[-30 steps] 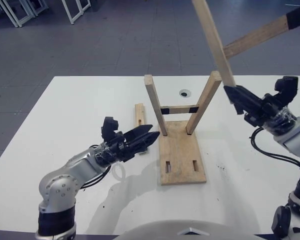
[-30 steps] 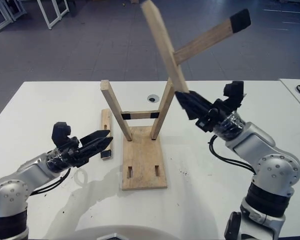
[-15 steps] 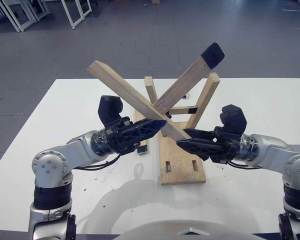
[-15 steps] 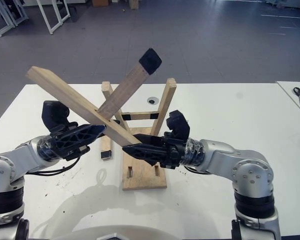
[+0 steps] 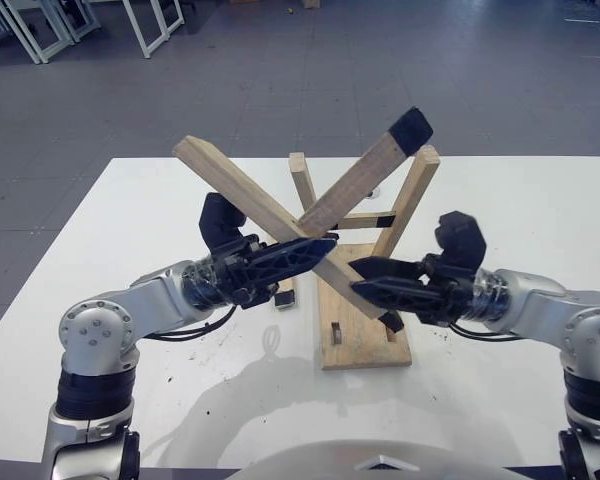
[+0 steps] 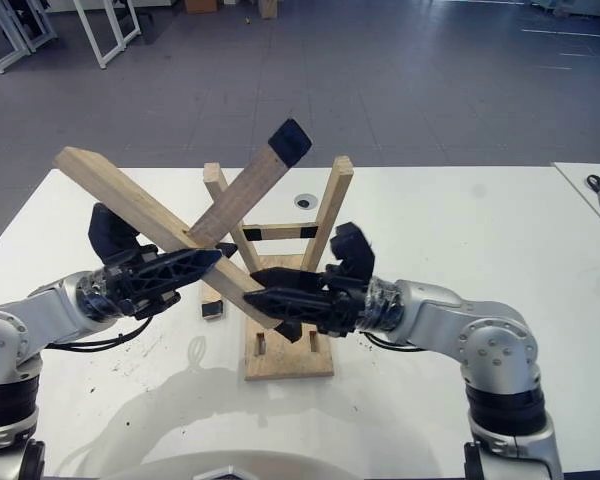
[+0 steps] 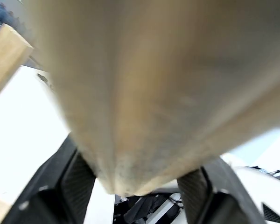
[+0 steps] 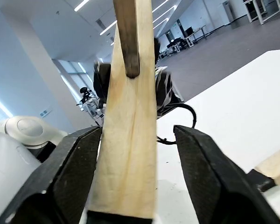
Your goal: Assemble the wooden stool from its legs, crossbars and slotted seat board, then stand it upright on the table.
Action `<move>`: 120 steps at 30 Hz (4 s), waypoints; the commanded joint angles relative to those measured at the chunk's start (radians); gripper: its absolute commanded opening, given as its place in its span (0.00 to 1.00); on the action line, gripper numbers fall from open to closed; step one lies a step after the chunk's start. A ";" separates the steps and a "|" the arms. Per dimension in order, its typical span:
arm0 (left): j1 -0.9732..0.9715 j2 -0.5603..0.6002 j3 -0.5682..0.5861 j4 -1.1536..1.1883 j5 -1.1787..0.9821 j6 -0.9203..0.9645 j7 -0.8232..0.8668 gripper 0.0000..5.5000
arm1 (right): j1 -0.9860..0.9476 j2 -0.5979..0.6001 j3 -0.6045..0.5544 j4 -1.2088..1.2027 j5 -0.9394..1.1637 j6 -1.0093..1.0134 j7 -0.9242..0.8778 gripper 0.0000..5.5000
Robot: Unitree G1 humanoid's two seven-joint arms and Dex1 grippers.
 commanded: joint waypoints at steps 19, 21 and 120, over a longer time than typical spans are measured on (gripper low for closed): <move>0.177 0.018 -0.226 0.117 1.150 -0.864 -0.716 0.37 | 0.365 -0.150 0.047 0.215 -0.657 -0.199 0.277 0.88; 0.182 0.008 -0.243 0.152 1.178 -0.895 -0.734 0.37 | 0.359 -0.141 0.047 0.215 -0.670 -0.197 0.281 0.88; 0.120 -0.142 0.314 -0.066 0.254 -0.231 -0.152 0.37 | -0.228 0.192 -0.230 0.158 0.205 0.025 -0.336 1.00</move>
